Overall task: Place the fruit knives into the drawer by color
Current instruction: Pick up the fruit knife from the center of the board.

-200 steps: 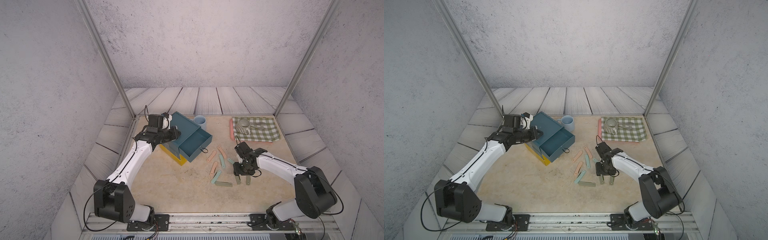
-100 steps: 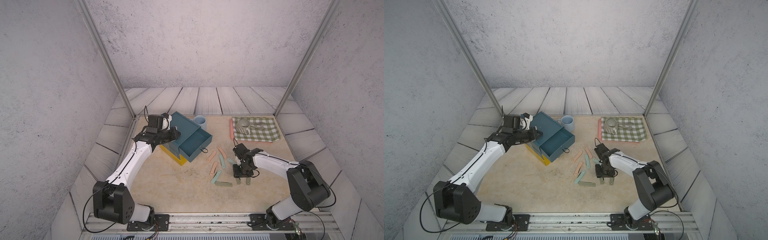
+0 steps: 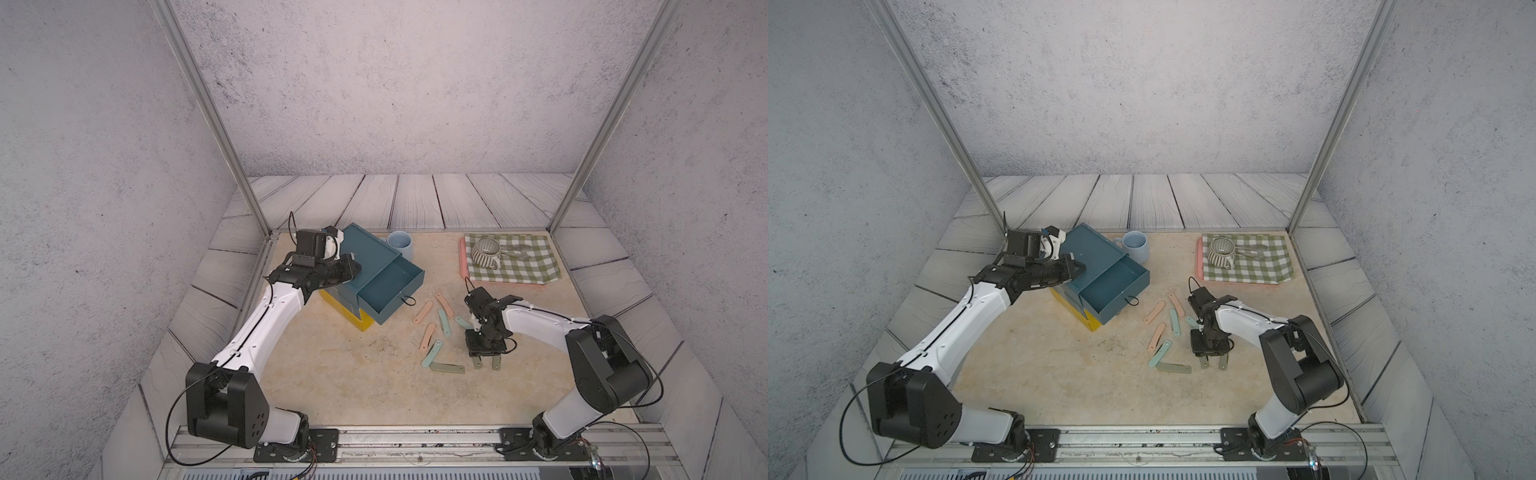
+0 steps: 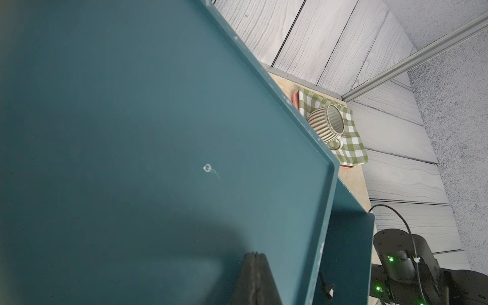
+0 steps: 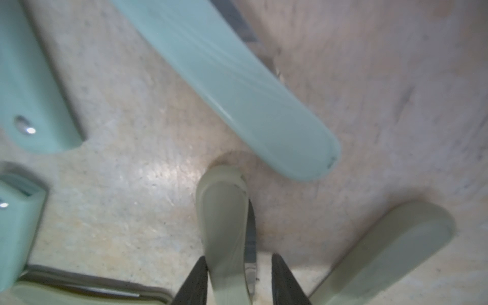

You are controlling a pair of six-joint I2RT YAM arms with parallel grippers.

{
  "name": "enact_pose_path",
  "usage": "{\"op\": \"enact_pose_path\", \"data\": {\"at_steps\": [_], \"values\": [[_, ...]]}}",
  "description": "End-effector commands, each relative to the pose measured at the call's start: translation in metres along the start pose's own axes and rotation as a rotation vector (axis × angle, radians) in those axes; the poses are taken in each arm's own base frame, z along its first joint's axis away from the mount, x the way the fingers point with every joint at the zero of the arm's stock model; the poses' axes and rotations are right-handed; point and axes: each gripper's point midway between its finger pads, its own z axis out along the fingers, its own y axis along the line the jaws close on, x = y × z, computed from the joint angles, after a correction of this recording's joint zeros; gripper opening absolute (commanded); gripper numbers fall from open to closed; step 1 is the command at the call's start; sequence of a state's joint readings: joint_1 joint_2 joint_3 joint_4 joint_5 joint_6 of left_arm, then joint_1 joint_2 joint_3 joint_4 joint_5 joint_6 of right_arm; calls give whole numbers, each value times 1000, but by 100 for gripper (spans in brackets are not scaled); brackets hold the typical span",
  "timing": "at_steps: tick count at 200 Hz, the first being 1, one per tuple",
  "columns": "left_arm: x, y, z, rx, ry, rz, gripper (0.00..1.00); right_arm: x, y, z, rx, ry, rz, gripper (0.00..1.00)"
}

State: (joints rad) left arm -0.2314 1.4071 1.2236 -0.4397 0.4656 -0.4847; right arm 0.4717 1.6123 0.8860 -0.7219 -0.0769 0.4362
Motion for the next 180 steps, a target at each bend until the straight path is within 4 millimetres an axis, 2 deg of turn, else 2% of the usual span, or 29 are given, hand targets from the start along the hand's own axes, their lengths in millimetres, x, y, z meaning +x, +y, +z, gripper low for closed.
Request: {"op": "enact_pose_path", "data": {"at_steps": [1, 72, 125, 180], "values": [[25, 21, 2, -79, 86, -25, 0, 4, 1, 15, -4, 45, 4, 41], [27, 22, 2, -82, 91, -26, 0, 6, 4, 23, 5, 89, 39, 37], [26, 21, 3, -76, 87, -28, 0, 5, 6, 28, 10, 105, 47, 28], [27, 22, 1, -85, 90, -24, 0, -5, 10, 10, -12, 41, 45, 21]]}}
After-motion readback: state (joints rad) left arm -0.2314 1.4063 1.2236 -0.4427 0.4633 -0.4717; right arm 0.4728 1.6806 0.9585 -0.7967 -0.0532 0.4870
